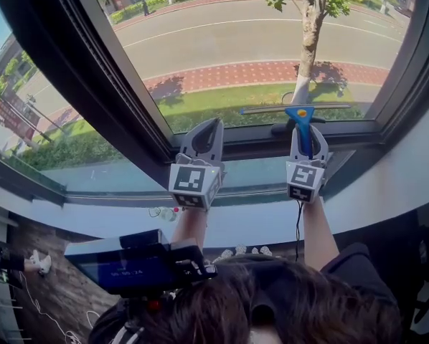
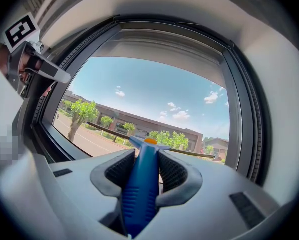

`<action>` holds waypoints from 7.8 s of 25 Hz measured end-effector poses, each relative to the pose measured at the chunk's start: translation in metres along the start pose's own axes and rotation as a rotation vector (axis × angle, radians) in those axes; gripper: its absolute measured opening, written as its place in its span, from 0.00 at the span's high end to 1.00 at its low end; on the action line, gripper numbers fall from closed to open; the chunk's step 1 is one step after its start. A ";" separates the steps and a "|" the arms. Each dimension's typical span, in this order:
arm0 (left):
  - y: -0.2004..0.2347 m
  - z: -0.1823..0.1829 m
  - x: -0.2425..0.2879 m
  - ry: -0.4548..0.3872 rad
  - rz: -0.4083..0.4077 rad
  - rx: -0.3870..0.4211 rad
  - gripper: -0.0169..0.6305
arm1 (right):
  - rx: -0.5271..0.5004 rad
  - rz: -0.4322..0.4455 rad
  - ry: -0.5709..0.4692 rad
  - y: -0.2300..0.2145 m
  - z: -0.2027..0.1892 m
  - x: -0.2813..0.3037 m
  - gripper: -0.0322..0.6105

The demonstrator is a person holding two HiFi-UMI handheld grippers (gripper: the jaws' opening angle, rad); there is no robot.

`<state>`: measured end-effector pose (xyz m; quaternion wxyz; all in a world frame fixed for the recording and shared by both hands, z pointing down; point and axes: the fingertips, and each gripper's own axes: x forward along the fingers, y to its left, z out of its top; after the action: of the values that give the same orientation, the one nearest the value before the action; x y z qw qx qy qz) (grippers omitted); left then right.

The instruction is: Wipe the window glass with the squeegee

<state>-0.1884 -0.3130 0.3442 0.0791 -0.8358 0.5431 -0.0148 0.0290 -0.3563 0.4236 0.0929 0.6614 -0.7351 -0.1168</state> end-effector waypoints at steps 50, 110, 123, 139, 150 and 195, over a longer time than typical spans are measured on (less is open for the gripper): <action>0.082 -0.003 -0.057 0.017 0.079 0.075 0.97 | 0.055 -0.049 -0.203 0.054 0.152 -0.022 0.73; 0.091 0.034 -0.049 -0.124 -0.098 0.079 0.97 | 0.005 -0.219 -0.718 0.053 0.551 0.024 0.73; 0.089 0.030 -0.062 -0.107 -0.088 0.060 0.97 | -0.003 -0.199 -0.689 0.066 0.517 0.021 0.73; 0.081 0.028 -0.067 -0.090 -0.095 0.091 0.97 | -0.002 -0.180 -0.643 0.078 0.465 0.022 0.73; 0.073 0.026 -0.069 -0.080 -0.105 0.081 0.97 | 0.001 -0.168 -0.609 0.085 0.433 0.020 0.73; 0.086 -0.003 -0.095 -0.008 -0.101 0.043 0.97 | -0.008 -0.133 -0.467 0.139 0.308 0.009 0.73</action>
<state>-0.3052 -0.2611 0.3400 0.0987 -0.8602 0.4996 -0.0271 -0.1936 -0.3368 0.1701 -0.0851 0.6631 -0.6908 -0.2754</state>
